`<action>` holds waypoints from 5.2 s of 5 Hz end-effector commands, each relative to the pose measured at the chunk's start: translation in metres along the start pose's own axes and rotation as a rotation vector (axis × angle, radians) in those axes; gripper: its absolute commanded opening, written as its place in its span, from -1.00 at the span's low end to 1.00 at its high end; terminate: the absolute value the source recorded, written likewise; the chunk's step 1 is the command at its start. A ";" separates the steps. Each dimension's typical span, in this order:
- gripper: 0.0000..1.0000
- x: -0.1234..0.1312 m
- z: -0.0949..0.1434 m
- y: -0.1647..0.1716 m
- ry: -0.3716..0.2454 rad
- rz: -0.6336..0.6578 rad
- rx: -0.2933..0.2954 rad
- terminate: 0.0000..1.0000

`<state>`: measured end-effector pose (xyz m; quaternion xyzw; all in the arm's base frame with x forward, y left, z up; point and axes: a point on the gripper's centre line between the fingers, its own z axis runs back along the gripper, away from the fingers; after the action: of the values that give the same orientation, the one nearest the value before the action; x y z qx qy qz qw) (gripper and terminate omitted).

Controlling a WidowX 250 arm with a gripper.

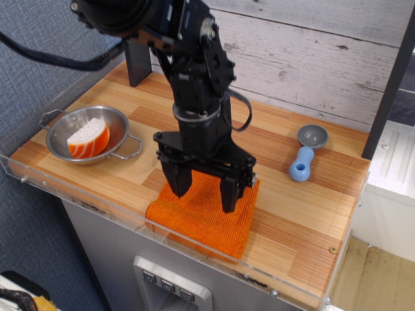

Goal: Move the orange towel to the left of the blue spoon

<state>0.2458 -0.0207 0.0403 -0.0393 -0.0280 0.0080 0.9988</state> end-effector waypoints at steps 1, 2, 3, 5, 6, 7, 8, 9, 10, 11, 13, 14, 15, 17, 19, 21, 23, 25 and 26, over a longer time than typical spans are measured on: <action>1.00 0.003 0.006 -0.001 -0.024 -0.002 -0.001 -1.00; 1.00 0.003 0.006 -0.001 -0.024 -0.002 -0.001 -1.00; 1.00 -0.001 -0.004 -0.002 -0.066 -0.001 0.004 -1.00; 1.00 0.001 -0.042 -0.005 -0.010 -0.048 0.006 -1.00; 1.00 0.006 -0.058 -0.001 0.003 -0.033 -0.005 -1.00; 1.00 0.011 -0.075 0.004 0.011 -0.031 0.004 -1.00; 1.00 0.016 -0.079 0.008 0.011 -0.048 -0.016 -1.00; 1.00 0.021 -0.078 0.009 0.030 -0.097 -0.062 -1.00; 1.00 0.028 -0.079 0.010 0.085 -0.166 -0.009 -1.00; 1.00 0.036 -0.083 0.006 0.151 -0.196 0.160 -1.00; 1.00 0.035 -0.104 0.000 0.149 -0.098 0.143 -1.00; 1.00 0.039 -0.107 0.017 0.138 -0.042 0.122 -1.00; 1.00 0.050 -0.107 0.027 0.125 -0.037 0.113 -1.00; 1.00 0.072 -0.109 0.031 0.127 -0.090 0.127 -1.00; 1.00 0.080 -0.113 0.029 0.140 -0.122 0.120 -1.00; 1.00 0.073 -0.096 0.023 0.131 -0.072 0.089 -1.00; 1.00 0.064 -0.072 0.014 0.070 -0.039 0.088 -1.00; 1.00 0.064 -0.044 0.011 0.023 -0.010 0.062 -1.00; 1.00 0.069 -0.026 0.012 0.031 0.033 0.013 -1.00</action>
<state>0.3142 -0.0116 0.0082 -0.0350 -0.0011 0.0210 0.9992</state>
